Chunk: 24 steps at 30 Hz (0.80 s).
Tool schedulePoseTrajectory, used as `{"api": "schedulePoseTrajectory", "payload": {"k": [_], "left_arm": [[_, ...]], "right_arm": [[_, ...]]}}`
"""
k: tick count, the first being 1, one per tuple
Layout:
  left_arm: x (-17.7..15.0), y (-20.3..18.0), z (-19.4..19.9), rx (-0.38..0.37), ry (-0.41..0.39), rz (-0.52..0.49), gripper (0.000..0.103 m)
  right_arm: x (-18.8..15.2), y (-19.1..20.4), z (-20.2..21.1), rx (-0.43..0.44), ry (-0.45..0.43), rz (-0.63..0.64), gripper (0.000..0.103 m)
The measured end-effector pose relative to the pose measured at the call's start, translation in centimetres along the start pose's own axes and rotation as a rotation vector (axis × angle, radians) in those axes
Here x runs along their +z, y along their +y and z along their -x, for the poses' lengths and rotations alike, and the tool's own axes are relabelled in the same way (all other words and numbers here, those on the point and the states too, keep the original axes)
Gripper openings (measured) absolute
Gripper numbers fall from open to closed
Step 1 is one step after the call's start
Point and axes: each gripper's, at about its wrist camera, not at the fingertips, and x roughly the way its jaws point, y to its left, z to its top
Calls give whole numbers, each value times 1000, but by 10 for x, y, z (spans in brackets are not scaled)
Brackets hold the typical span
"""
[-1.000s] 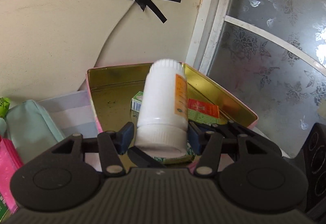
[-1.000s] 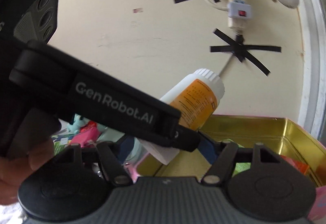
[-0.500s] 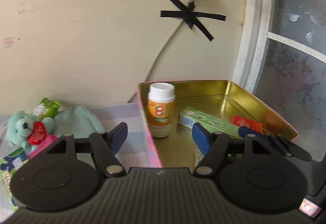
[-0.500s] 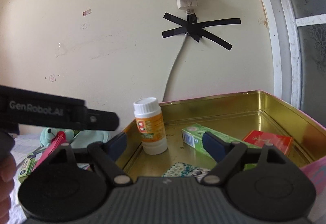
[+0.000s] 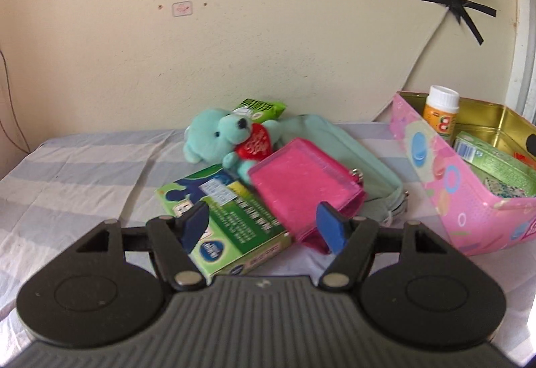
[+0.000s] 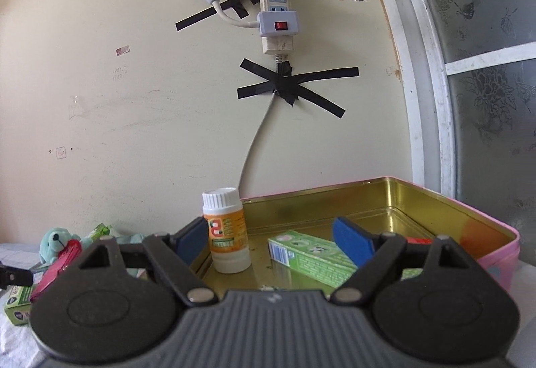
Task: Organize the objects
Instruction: 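Withdraw the left gripper from the tin toward the remaining items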
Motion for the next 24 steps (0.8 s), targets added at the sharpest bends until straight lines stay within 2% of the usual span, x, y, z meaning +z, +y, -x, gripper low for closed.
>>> {"api": "schedulePoseTrajectory", "payload": {"k": [10,16,20,24], "left_arm": [[-25,45,0,84,12,40,73],[-45,74,-5,142,25,94,73],[-49,97,-10,97,55,201,73],[-52,98,-8,75,56,215,73]], "right_arm": [[-7,6,1,-77,6,33,88],[-12,15,4,-89,20,74,88],[-14,17,9,-95,23,72,88],[-15,17,10,-108,29,65,88]]}}
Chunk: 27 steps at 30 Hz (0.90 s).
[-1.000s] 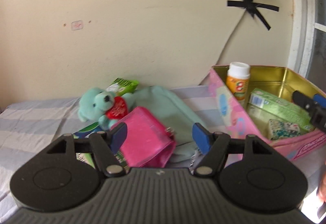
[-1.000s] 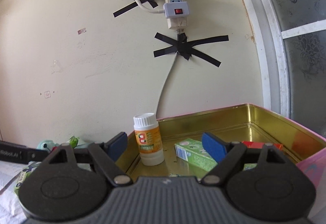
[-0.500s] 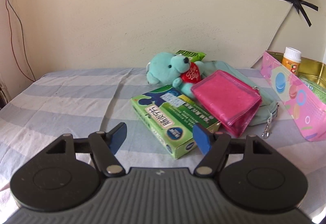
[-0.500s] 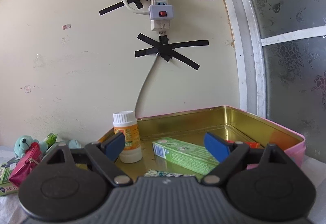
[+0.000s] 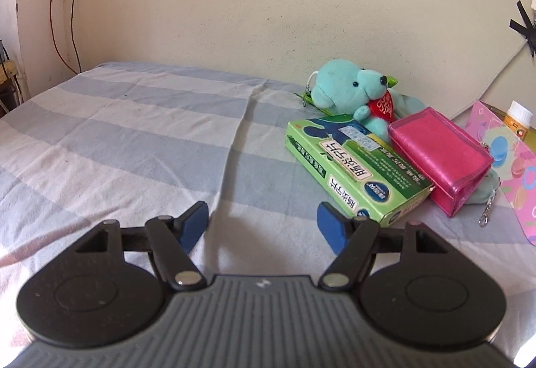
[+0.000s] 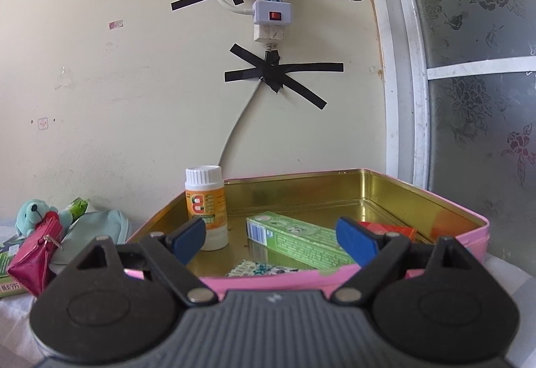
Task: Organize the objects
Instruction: 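Withdraw the left gripper from the tin toward the remaining items, then move the right gripper toward the pink pouch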
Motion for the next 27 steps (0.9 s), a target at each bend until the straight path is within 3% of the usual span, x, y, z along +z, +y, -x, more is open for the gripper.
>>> {"api": "schedulePoseTrajectory", "payload": {"k": [11,22,27], "left_arm": [[-7,-24,12,-32,-89,-166,73],[-5,-20,8,-46,-57,-147,74],[-4,-18,6,-48,-40,-131,74]], "right_arm": [[-1,2,-1,-8,11,0,88],[0,9,1,-27,0,13,88],[11,47,23,136,-30,37,88]]}}
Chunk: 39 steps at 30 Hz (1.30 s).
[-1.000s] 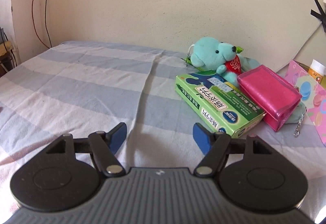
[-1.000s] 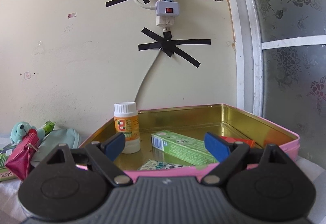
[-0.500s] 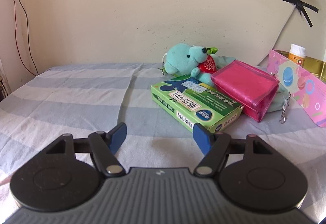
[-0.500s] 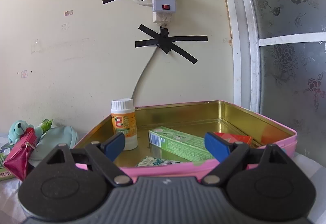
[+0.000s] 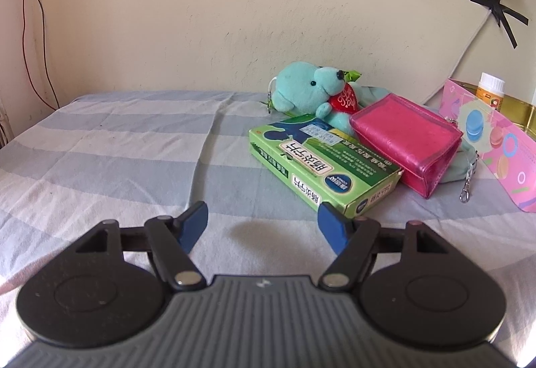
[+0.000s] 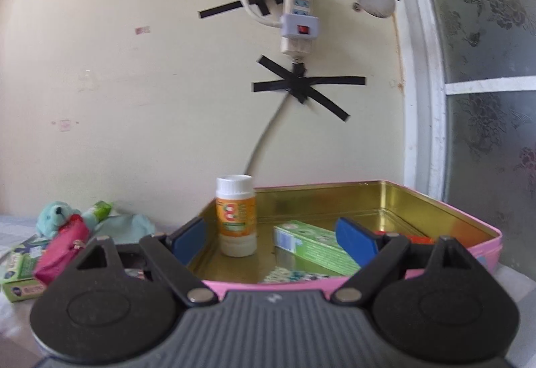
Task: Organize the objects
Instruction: 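Move the right gripper toward the pink pouch, then grasp the pink pouch with the right gripper and lift it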
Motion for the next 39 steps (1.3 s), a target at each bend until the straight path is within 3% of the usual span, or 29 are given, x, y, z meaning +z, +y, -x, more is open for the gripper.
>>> {"api": "schedulePoseTrajectory", "payload": {"k": [5,8,12,16,20,23,24,25,33,39], "left_arm": [[0,7,-2,-13,25,47,75],[1,12,-4,-22,36,77,79],[1,15,-6,-29,49,97,79],[2,17,-9,-32,58,104,79],[2,17,-10,-30,62,102,79],[2,17,-10,-31,63,99,80],[2,17,-10,-30,64,99,80],[2,18,-10,-24,64,100,80],[2,22,-12,-23,66,105,80],[2,21,-11,-20,65,105,80]], "right_arm": [[11,65,2,264,60,23,88],[10,103,-13,346,113,49,87],[6,131,-44,352,177,16,86],[-3,133,-76,327,255,-113,87],[-24,136,-97,339,346,-140,87],[-24,141,-91,365,332,-96,64],[-24,143,-88,372,328,-83,49],[-24,144,-86,376,324,-72,45],[-27,135,-68,401,319,-93,35],[-30,132,-25,413,320,-64,30]]}}
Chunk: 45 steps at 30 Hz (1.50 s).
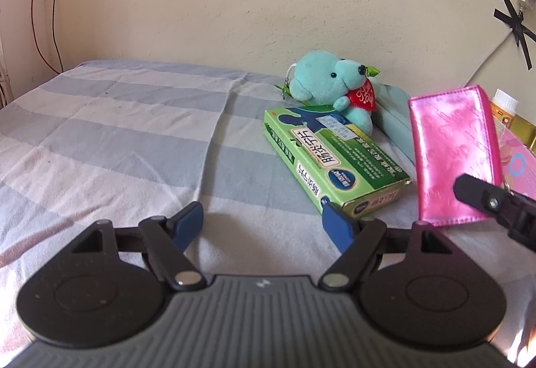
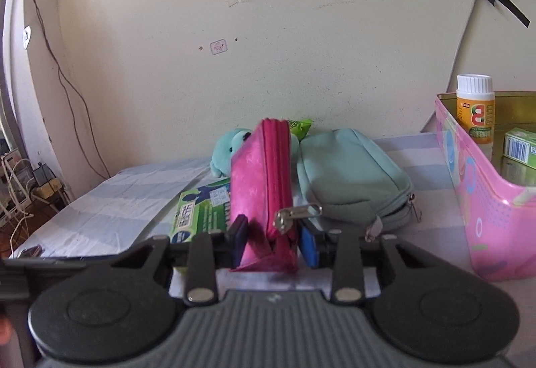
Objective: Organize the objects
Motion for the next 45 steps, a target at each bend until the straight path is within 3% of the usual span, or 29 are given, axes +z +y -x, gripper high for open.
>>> {"api": "schedulePoseTrajectory", "payload": {"k": [5,7,11,13,18,21,22,24,27,31,33,35,39,45], "left_arm": [[0,3,0,-9,-7,9,80],[-1,4,6,-45,-26,32,80],[-4,3,28,-234,-103,90,81],[-5,-3,36,-277,-144,63,92],[-6,-28,42,-432,-99,13,95],[1,-34,43,-520,-52,58,95],[7,-35,46,-553,-50,82,95],[17,-41,55,-590,-77,92,97],[30,-67,66,-576,-116,4,97],[33,-110,61,-429,-120,-154,96],[34,-116,49,-425,-52,-134,95],[30,-111,45,-448,-33,-93,95],[18,-97,46,-463,-1,-43,94],[1,-98,30,-460,116,-14,71]], "right_arm": [[-21,10,36,24,0,63,29],[-26,11,48,12,-24,83,41],[-28,7,57,2,-52,75,54],[-26,3,56,4,-40,50,57],[-21,-12,60,-35,-52,-5,59],[-17,-27,72,-44,-83,-45,66],[-16,-31,74,-45,-81,-45,71],[-16,-35,75,-50,-69,-45,71],[-18,-42,76,-82,-76,-78,71],[-17,-57,83,-96,-103,-143,70],[-18,-62,87,-135,-100,-139,70],[-20,-68,94,-153,-110,-135,70],[-14,-80,100,-112,-97,-132,72],[-1,-98,61,-40,21,-148,67]]}}
